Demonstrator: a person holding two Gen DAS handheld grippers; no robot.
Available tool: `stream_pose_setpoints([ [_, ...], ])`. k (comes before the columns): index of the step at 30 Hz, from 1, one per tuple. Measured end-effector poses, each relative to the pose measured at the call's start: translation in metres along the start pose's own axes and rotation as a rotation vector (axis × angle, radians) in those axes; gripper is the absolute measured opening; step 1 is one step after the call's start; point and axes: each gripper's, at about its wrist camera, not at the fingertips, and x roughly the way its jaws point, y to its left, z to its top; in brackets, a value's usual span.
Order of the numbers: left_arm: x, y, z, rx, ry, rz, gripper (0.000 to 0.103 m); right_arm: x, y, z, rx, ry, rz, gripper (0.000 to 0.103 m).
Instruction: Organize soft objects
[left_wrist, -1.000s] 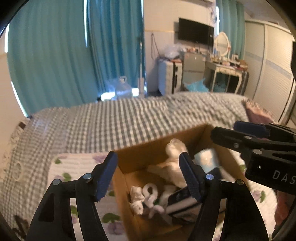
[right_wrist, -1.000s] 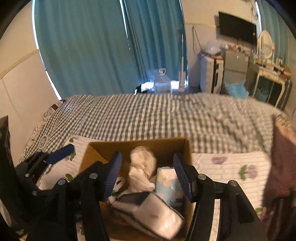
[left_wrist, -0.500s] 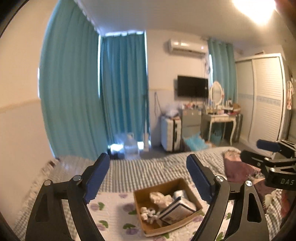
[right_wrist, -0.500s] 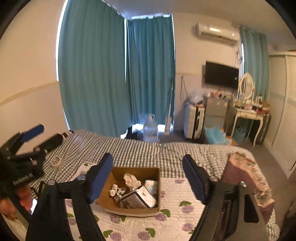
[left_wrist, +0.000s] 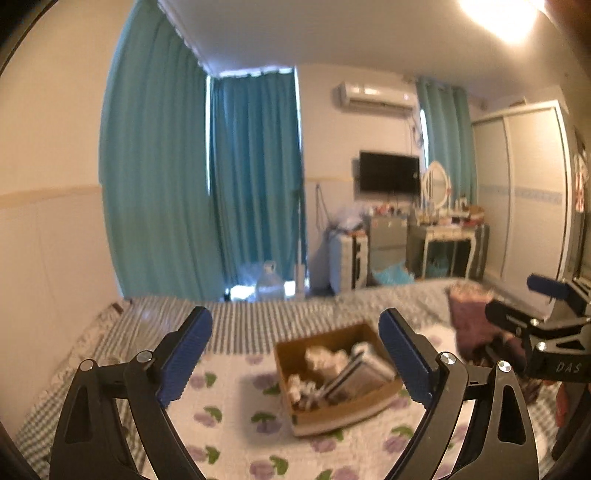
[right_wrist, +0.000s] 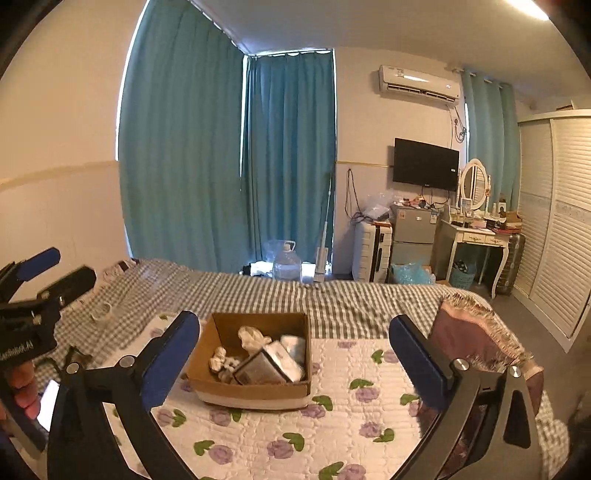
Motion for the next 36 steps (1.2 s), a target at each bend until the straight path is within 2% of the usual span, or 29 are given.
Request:
stream_pose_setpoints([
  [6,0.039,0.007,-0.049,-0.019,0.069,0.019,0.093,0.064,0.003,-0.053,0.045,0.079,0.037,0.103],
  [10,0.060,0.010,-0.064,-0.019,0.109,0.039,0.093,0.104,0.002,-0.075,0.053,0.137,0.031,0.103],
  [14,0.071,0.009,-0.073,-0.001,0.119,0.049,0.093,0.126,-0.003,-0.088,0.086,0.174,0.043,0.103],
  [36,0.083,0.004,-0.087,-0.026,0.169,0.024,0.093,0.131,0.000,-0.090,0.092,0.178,0.049,0.103],
])
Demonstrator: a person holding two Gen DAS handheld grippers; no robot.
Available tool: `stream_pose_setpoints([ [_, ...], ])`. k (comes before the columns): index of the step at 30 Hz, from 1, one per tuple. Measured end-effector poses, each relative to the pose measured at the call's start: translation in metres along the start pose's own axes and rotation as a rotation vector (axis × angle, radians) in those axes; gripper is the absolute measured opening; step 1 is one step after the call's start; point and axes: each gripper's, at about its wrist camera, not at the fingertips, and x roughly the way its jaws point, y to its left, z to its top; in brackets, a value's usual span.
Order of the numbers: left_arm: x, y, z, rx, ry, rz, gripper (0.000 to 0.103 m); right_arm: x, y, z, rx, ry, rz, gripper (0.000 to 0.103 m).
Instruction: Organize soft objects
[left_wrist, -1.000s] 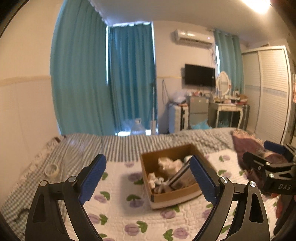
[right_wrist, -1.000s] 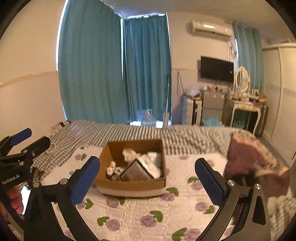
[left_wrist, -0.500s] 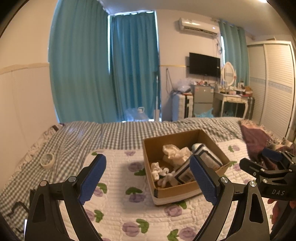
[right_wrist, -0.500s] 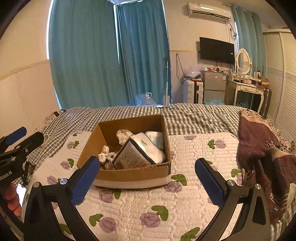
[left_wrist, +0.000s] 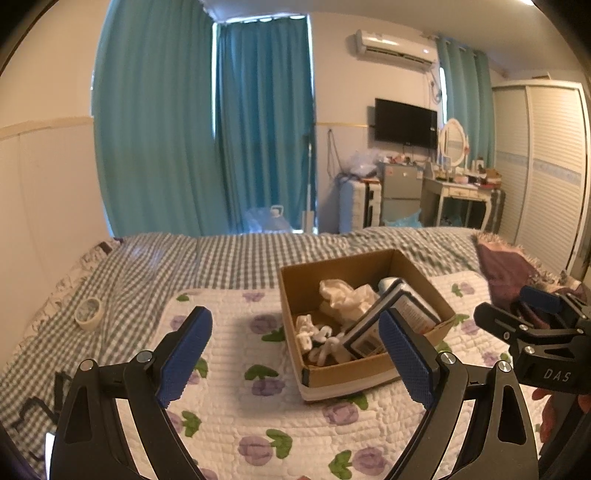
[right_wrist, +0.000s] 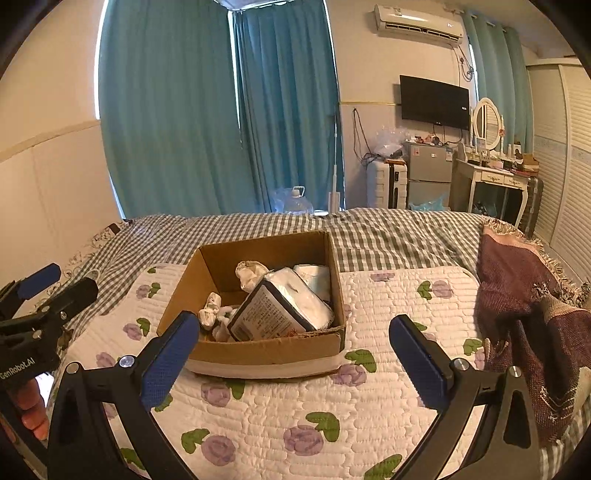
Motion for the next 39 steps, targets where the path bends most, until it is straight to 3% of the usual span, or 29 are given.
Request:
stream_pose_setpoints([
  [39,-0.0009,0.0043,-0.0032,0.010,0.015,0.016,0.093,-0.0047,0.0080,0.0046,0.005,-0.009,0.018,0.103],
])
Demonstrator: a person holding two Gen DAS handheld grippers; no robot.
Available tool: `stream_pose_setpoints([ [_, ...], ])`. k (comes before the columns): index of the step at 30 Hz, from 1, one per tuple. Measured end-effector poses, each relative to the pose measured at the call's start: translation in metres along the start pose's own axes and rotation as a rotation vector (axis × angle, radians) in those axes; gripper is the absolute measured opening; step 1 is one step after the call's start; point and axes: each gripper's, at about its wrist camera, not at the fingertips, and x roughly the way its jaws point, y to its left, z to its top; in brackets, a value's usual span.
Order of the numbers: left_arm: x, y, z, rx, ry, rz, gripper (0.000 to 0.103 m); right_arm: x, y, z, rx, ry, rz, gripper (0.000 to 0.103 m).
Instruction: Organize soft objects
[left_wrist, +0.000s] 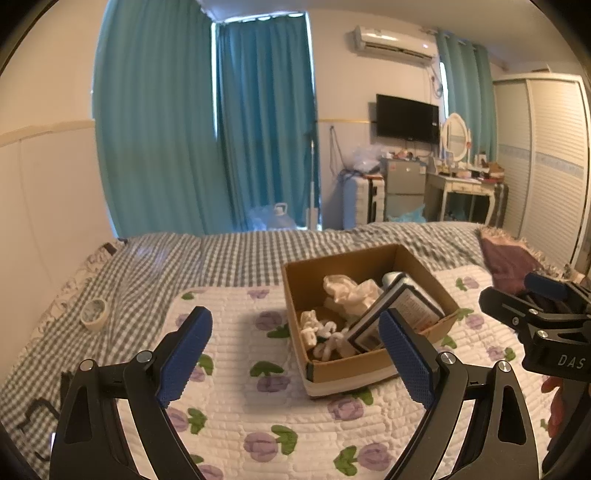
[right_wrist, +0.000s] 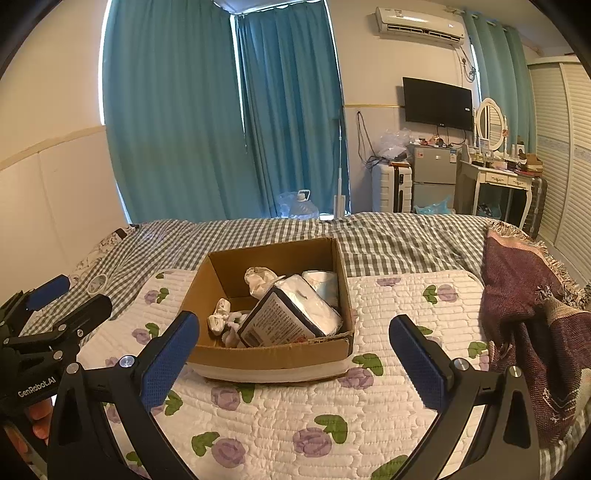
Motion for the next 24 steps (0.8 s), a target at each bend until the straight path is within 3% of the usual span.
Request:
stream_pose_setpoints([
  [24,0.0002,-0.0015,0.0015,0.007,-0.001,-0.002,0.093,-0.0013,0.0005,0.0004,0.007,0.002,0.004,0.103],
])
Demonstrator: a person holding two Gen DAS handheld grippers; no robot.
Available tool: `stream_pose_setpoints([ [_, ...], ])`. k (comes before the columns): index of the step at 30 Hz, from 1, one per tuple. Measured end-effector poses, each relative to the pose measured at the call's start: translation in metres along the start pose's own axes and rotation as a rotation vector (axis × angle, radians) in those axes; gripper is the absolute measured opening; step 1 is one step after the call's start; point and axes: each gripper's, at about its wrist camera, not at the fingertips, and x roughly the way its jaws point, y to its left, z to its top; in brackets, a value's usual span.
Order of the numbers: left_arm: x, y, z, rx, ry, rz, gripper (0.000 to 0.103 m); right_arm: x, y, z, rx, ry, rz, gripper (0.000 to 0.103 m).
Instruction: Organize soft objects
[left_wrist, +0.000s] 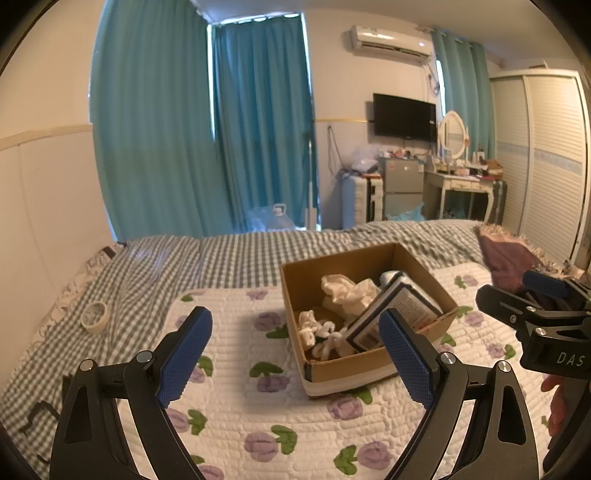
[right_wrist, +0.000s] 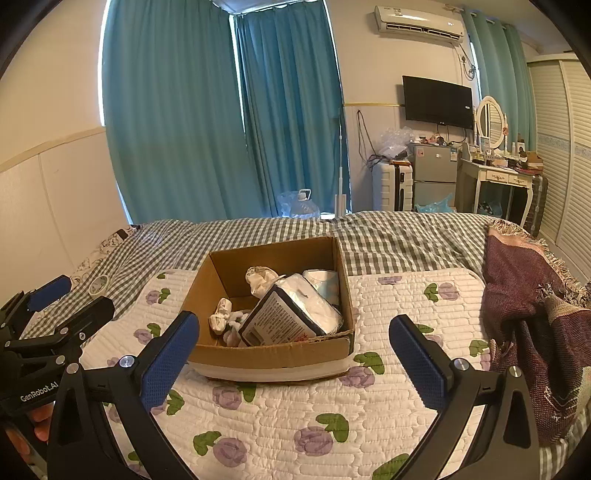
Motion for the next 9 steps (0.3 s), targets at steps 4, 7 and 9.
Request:
stream_pose_setpoints([
  [4,0.0004,0.0012,0.0008,-0.001,-0.005,-0.001,0.093,0.0000,0.0000,-0.0001,0.000,0.000,0.000,0.103],
  [7,0.0004,0.0027,0.0017,0.007,-0.010,0.009,0.093,0.0014,0.0018,-0.0002,-0.003,0.004,0.001,0.103],
  [9,0.0011,0.0031,0.0018,0.009,-0.007,0.006,0.093,0.0023,0.0029,-0.0001,-0.006,0.006,0.001,0.103],
])
